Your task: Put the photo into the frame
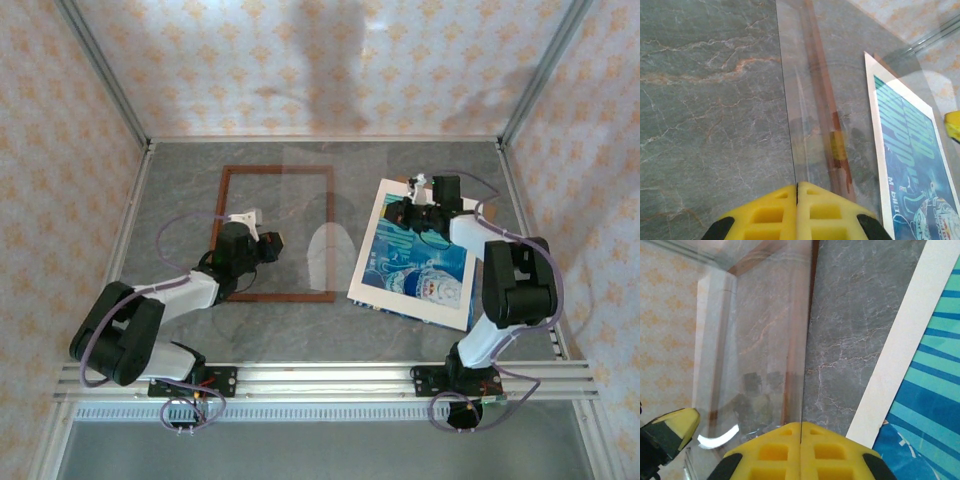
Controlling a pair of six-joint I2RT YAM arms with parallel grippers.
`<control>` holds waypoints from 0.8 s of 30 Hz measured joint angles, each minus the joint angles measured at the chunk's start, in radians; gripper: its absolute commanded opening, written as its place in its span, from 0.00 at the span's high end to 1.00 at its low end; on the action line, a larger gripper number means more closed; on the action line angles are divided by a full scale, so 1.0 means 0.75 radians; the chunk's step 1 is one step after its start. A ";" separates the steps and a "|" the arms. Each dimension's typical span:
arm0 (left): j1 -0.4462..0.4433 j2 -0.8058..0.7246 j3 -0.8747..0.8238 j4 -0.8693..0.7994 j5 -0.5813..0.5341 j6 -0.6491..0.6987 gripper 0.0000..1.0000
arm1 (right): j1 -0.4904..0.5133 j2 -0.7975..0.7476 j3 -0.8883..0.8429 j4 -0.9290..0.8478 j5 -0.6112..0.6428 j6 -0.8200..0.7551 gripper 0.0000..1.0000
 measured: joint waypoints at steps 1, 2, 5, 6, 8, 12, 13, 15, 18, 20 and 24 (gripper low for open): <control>0.000 0.005 0.001 -0.002 -0.002 0.000 1.00 | 0.000 -0.008 0.006 -0.011 0.003 -0.002 1.00; 0.000 0.010 0.003 -0.007 -0.005 0.000 1.00 | -0.001 -0.015 0.016 -0.028 0.003 -0.001 1.00; 0.002 0.026 0.023 -0.035 -0.019 -0.001 0.94 | -0.001 -0.028 0.049 -0.069 0.013 0.000 1.00; 0.004 0.032 0.033 -0.046 -0.028 -0.001 0.91 | -0.001 -0.031 0.064 -0.088 0.017 0.001 1.00; 0.016 0.046 0.056 -0.079 -0.044 0.000 0.86 | -0.001 -0.034 0.089 -0.121 0.023 0.008 1.00; 0.063 0.097 0.106 -0.155 -0.053 -0.008 0.76 | -0.001 -0.051 0.135 -0.196 0.026 0.019 1.00; 0.076 0.116 0.119 -0.169 -0.049 -0.014 0.72 | 0.000 -0.055 0.146 -0.211 0.026 0.021 1.00; 0.102 0.158 0.147 -0.194 -0.030 -0.031 0.65 | 0.000 -0.061 0.168 -0.238 0.026 0.021 1.00; 0.144 0.234 0.200 -0.228 0.036 -0.065 0.56 | 0.000 -0.068 0.188 -0.273 0.027 0.020 1.00; 0.165 0.280 0.238 -0.257 0.082 -0.077 0.52 | 0.000 -0.077 0.192 -0.291 0.033 0.020 1.00; 0.176 0.306 0.275 -0.284 0.139 -0.091 0.40 | 0.008 -0.108 0.212 -0.343 0.037 0.019 1.00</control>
